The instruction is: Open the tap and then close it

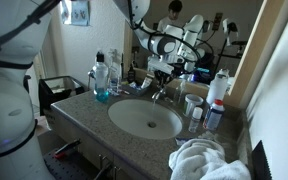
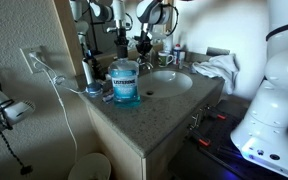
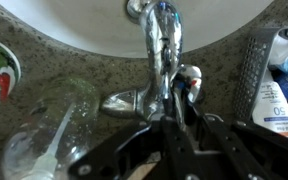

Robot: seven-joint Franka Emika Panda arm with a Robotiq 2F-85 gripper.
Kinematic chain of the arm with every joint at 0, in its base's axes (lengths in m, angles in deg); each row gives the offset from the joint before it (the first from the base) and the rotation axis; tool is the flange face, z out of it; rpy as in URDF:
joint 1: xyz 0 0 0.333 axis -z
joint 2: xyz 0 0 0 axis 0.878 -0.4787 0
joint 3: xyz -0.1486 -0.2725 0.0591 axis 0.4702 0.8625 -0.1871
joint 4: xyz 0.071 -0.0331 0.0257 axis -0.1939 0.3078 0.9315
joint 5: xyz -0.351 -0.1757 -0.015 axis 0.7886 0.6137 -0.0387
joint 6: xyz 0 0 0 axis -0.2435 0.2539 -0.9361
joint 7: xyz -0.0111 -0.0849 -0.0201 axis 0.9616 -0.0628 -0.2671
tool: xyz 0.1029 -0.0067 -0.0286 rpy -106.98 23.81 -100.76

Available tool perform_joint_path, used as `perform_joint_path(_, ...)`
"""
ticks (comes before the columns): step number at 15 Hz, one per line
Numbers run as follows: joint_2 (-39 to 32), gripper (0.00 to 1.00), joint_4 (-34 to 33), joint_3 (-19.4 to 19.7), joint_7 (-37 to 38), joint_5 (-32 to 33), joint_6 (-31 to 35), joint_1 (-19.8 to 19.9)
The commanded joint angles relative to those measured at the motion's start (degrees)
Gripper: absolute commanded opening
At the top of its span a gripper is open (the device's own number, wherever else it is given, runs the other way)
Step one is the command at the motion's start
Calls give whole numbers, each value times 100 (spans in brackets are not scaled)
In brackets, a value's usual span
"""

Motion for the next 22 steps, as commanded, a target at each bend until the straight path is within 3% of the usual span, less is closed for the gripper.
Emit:
perform_joint_path(1,674,5,939,226,-69,507,-481,9)
perform_joint_path(22,788,5,1283,372,316,1704,132,-304)
